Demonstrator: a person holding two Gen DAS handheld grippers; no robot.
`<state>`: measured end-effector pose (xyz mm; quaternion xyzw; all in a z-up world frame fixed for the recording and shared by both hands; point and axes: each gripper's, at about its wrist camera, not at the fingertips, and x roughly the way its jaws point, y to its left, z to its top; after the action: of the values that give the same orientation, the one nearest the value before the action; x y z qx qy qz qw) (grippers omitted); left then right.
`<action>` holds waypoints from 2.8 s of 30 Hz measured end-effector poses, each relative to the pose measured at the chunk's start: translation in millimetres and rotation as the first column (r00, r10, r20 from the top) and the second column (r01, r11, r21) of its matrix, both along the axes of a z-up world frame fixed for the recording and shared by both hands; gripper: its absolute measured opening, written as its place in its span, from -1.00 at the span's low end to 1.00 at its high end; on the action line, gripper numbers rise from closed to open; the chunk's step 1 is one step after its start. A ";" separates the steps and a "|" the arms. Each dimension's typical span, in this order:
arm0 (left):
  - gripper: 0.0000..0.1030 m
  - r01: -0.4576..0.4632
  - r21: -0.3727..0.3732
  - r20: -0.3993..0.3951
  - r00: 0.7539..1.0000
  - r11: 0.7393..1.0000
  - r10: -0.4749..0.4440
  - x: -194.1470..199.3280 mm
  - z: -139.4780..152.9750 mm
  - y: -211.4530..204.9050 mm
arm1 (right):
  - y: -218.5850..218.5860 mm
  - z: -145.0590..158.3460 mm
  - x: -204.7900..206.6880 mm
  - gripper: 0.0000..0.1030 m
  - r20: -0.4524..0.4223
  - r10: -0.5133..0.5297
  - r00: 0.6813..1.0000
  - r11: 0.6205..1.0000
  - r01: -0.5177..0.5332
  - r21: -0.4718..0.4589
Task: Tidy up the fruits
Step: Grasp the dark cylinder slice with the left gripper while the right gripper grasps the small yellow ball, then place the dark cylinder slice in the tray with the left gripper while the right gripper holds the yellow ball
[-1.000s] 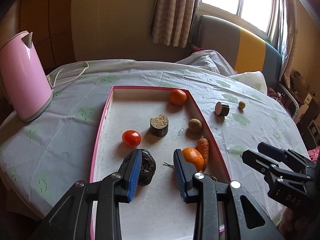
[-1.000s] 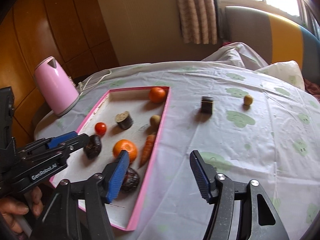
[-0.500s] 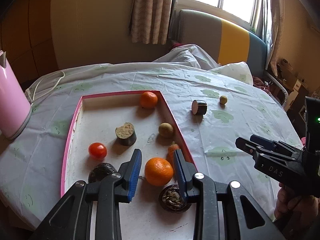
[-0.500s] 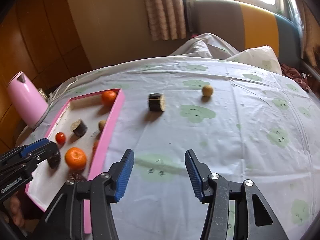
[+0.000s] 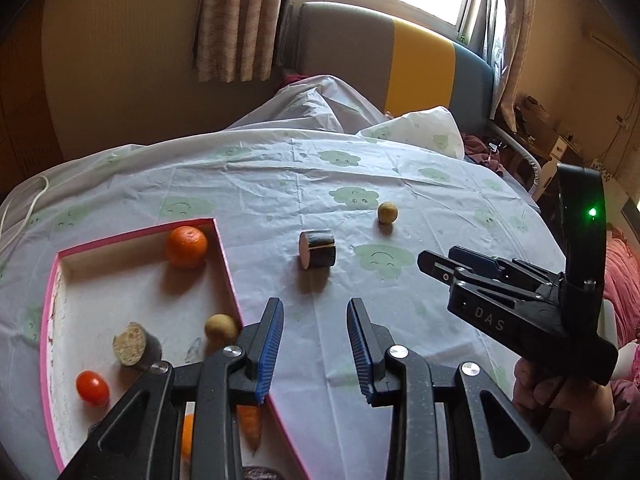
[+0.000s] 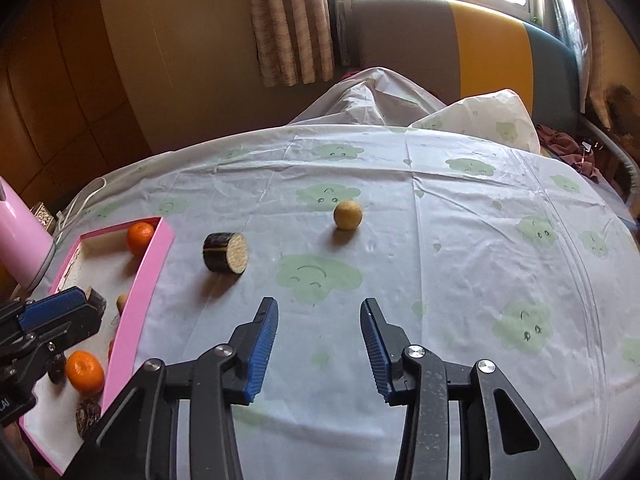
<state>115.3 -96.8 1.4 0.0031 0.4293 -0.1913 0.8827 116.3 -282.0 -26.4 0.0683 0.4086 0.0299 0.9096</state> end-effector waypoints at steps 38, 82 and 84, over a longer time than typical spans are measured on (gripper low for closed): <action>-0.42 -0.058 -0.051 -0.181 0.982 0.997 0.048 87.7 -60.5 -35.2 | -27.3 -32.8 53.9 -0.51 -0.075 0.021 0.997 0.999 -0.018 0.040; -0.48 -0.085 -0.042 -0.018 0.996 0.995 0.085 -68.4 -9.7 41.2 | 6.2 -41.4 -50.5 -0.50 -0.035 0.007 0.999 0.998 -0.009 -0.058; -0.48 -0.099 -0.048 -0.022 0.995 0.994 0.098 -69.4 -11.0 48.5 | 6.3 -41.6 -50.8 -0.50 -0.034 0.006 0.999 0.998 -0.008 -0.059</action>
<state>45.9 -48.3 -9.7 -0.0415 0.4329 -0.1580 0.8865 65.5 -275.6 -68.0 0.0403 0.4248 0.0200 0.9042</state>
